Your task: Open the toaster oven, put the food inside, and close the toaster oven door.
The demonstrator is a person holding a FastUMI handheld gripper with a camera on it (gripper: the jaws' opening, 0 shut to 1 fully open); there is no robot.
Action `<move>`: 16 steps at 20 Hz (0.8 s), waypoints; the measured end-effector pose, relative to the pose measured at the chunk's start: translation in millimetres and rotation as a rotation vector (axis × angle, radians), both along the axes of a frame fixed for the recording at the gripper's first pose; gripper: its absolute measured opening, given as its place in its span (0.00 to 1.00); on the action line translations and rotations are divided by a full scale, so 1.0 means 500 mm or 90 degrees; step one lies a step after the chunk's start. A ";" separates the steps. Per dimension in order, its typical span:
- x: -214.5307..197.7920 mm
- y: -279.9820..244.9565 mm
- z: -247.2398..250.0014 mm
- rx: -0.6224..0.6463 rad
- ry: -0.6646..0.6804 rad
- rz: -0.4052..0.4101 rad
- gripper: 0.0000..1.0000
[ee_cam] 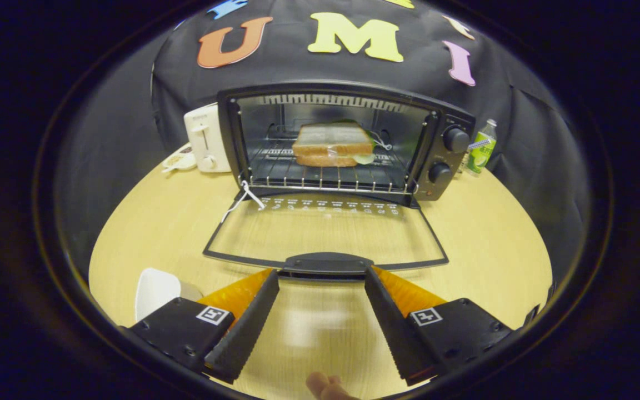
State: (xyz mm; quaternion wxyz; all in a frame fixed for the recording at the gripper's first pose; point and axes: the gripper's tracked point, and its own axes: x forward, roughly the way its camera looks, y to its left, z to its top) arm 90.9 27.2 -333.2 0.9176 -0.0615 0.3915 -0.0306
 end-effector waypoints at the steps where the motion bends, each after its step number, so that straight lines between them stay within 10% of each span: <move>1: -0.002 0.002 -0.002 -0.002 0.002 -0.002 1.00; 16: -0.013 -0.004 -0.047 0.078 0.032 -0.061 1.00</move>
